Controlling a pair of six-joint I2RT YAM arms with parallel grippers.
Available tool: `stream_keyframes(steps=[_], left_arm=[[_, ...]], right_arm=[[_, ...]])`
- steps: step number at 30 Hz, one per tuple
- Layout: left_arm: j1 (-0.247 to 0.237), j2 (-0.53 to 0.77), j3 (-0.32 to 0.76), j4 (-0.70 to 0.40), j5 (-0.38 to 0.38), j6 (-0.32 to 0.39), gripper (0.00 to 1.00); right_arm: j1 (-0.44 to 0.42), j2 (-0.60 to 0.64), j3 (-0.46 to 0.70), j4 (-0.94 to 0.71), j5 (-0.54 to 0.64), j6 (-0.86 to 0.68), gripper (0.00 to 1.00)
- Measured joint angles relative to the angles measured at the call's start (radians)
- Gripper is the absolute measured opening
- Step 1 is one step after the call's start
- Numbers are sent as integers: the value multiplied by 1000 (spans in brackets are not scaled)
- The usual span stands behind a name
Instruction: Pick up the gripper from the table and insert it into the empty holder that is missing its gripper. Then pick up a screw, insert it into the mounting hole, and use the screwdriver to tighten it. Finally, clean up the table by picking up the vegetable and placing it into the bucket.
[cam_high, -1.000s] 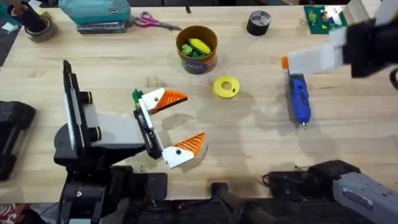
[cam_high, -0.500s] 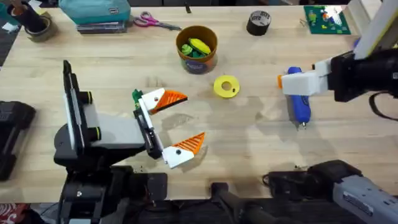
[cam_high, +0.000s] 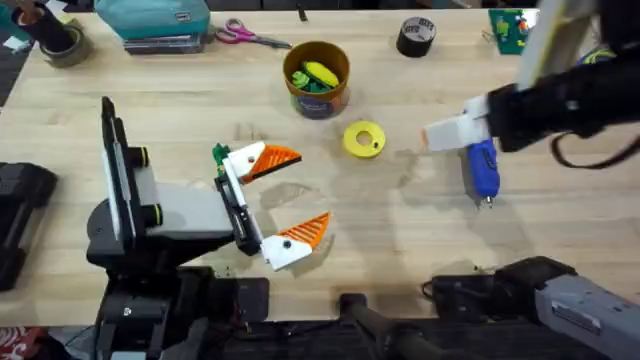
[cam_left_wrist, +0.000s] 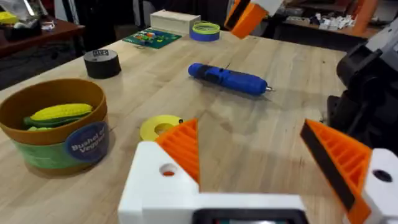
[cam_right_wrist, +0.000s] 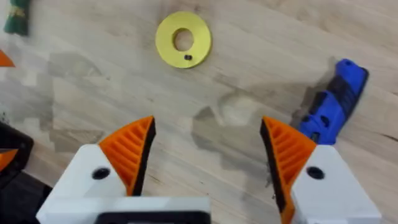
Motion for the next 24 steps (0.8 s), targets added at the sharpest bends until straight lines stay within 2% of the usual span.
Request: stream_keyframes(steps=[5, 12, 24], left_arm=[[0, 0, 0, 0, 0, 0, 985], [0, 0, 0, 0, 0, 0, 985], [0, 0, 0, 0, 0, 0, 985]], right_arm=[[89, 73, 0, 23, 16, 26, 997], [155, 168, 0, 36, 67, 81, 997], [178, 279, 0, 85, 79, 125, 997]])
